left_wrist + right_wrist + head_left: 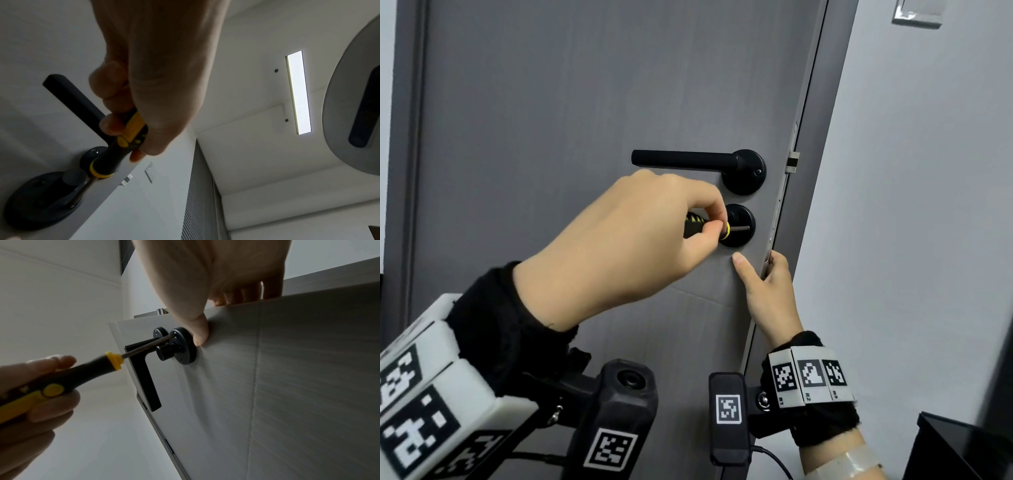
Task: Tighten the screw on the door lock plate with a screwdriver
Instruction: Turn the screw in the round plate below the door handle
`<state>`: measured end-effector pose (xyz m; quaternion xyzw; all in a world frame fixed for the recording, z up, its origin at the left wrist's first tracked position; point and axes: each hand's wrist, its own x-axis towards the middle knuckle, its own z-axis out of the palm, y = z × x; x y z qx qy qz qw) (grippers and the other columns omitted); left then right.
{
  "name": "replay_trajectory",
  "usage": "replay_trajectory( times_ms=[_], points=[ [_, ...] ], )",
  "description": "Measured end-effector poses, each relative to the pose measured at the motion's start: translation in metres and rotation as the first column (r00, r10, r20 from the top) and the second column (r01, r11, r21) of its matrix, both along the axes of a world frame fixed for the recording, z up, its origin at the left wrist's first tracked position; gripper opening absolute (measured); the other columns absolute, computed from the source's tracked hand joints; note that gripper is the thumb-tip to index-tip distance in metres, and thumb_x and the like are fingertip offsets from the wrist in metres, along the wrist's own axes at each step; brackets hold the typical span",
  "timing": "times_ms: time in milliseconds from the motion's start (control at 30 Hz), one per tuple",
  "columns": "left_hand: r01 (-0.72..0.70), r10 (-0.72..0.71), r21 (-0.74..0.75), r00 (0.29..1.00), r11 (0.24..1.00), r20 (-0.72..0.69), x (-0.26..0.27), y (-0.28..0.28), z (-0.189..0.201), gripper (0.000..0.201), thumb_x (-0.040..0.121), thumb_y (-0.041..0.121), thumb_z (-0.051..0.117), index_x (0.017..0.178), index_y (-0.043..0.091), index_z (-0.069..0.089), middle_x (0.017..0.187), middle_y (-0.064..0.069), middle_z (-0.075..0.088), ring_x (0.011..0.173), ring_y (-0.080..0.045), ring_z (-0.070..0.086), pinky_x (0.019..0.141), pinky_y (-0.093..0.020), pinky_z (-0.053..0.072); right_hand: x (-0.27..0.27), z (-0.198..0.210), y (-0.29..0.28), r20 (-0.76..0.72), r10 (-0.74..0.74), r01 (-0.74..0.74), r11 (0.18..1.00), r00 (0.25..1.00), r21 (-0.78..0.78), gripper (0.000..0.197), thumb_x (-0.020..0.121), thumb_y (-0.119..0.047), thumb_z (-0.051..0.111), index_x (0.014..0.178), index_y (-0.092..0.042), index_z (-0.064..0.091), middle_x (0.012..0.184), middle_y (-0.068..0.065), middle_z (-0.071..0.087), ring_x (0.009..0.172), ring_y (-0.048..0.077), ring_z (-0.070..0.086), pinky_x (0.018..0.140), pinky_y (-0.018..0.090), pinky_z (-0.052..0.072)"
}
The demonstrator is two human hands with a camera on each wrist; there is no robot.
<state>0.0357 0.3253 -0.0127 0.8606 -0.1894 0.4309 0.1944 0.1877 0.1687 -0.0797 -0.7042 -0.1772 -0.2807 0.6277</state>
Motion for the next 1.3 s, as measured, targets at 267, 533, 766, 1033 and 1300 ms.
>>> replay_trajectory(
  times_ms=[267,533,766,1033,1300],
  points=[
    [0.009,-0.010,0.091,1.000,0.996,0.017,0.003,0.004,0.000,0.028,0.078,0.042,0.041,0.083,0.032,0.067,0.052,0.029,0.052,0.053,0.003,0.048,0.048,-0.008,0.032,-0.003,0.002,0.001,-0.008,0.003,-0.003,1.000,1.000,0.004,0.047,0.089,-0.028,0.059,0.127,-0.005,0.043,0.093,-0.012,0.050,0.090,0.007,0.051,0.063,-0.004,0.037],
    [0.026,-0.026,0.104,1.000,0.994,-0.009,0.002,0.006,0.006,0.029,0.076,0.042,0.042,0.081,0.032,0.068,0.054,0.030,0.054,0.055,0.013,0.048,0.050,-0.004,0.032,-0.003,0.002,0.001,-0.007,0.009,-0.009,1.000,1.000,0.004,0.048,0.088,-0.028,0.059,0.127,-0.004,0.044,0.090,-0.013,0.050,0.080,-0.001,0.049,0.065,-0.002,0.039],
    [0.090,-0.102,-0.204,0.993,0.975,-0.052,0.010,0.005,-0.005,0.021,0.077,0.040,0.051,0.075,0.031,0.070,0.049,-0.002,0.053,0.041,-0.013,0.036,0.039,-0.020,0.027,-0.005,0.002,0.000,-0.013,0.021,-0.021,1.000,1.000,0.004,0.054,0.089,-0.029,0.058,0.135,-0.008,0.038,0.115,-0.004,0.050,0.105,0.009,0.048,0.078,0.016,0.039],
    [0.049,-0.050,-0.019,0.999,0.999,-0.001,0.004,0.003,0.004,0.029,0.076,0.040,0.044,0.079,0.029,0.071,0.045,0.006,0.051,0.051,-0.006,0.046,0.044,-0.012,0.033,-0.004,0.003,0.001,-0.013,-0.009,0.009,1.000,1.000,-0.011,0.050,0.088,-0.029,0.059,0.129,-0.004,0.043,0.115,0.001,0.056,0.103,0.012,0.053,0.077,0.017,0.041],
    [0.121,-0.127,-0.138,0.991,0.983,-0.035,0.015,0.011,-0.004,0.019,0.084,0.032,0.053,0.076,0.030,0.070,0.053,0.018,0.057,0.047,-0.006,0.046,0.044,-0.011,0.031,0.001,0.002,-0.003,-0.031,0.010,-0.011,0.999,0.999,-0.036,0.040,0.088,-0.029,0.060,0.117,-0.007,0.045,0.086,-0.014,0.046,0.078,0.002,0.047,0.063,-0.002,0.038]
  ],
)
